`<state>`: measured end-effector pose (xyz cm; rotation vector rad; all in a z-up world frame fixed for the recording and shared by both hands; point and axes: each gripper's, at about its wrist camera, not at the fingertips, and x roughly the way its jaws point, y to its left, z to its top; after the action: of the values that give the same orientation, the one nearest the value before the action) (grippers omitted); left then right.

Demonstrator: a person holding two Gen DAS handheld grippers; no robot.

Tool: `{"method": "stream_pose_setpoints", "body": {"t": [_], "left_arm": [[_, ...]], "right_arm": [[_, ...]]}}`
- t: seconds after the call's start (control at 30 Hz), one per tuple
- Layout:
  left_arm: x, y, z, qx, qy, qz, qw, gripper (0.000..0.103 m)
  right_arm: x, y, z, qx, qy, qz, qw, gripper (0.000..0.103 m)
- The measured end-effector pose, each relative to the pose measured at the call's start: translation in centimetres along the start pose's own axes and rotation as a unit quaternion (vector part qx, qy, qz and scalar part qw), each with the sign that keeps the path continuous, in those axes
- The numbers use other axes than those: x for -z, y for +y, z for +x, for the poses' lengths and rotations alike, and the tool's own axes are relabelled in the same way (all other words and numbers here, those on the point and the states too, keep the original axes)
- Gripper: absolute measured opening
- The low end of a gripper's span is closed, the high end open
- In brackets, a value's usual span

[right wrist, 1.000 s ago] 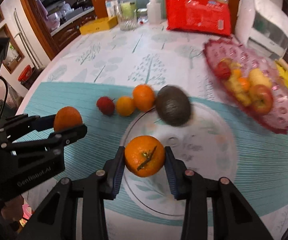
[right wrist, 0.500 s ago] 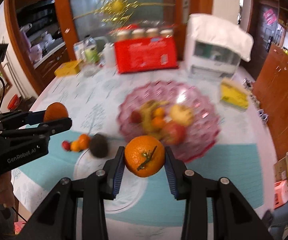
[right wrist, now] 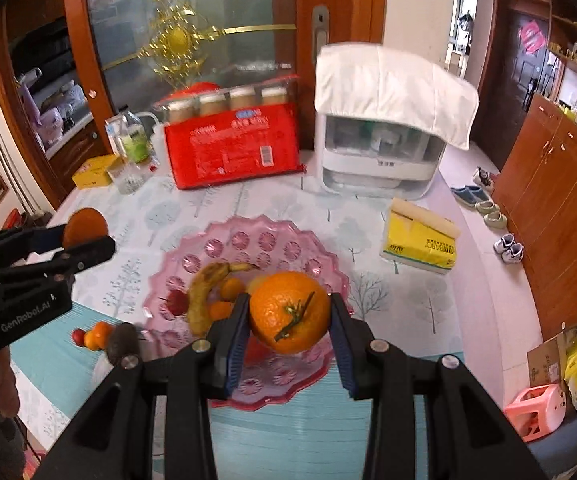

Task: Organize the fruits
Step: 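Carry the orange into the bowl with the right tool while the left tool lowers its orange there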

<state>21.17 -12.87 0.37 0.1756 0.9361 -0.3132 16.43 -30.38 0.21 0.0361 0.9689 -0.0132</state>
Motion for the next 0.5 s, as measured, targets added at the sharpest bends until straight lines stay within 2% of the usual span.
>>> {"method": "stream_pose_setpoints", "body": {"t": [0.23, 0.5], "left_arm": [[0.5, -1.0, 5.3, -0.005, 0.041, 0.003, 0.9992, 0.043], [1.7, -3.2, 10.6, -0.003, 0.075, 0.037, 0.9965, 0.043]], "right_arm": [[1.5, -0.6, 5.9, -0.020, 0.053, 0.003, 0.998, 0.039], [3.3, 0.3, 11.1, -0.025, 0.101, -0.002, 0.995, 0.039]]}}
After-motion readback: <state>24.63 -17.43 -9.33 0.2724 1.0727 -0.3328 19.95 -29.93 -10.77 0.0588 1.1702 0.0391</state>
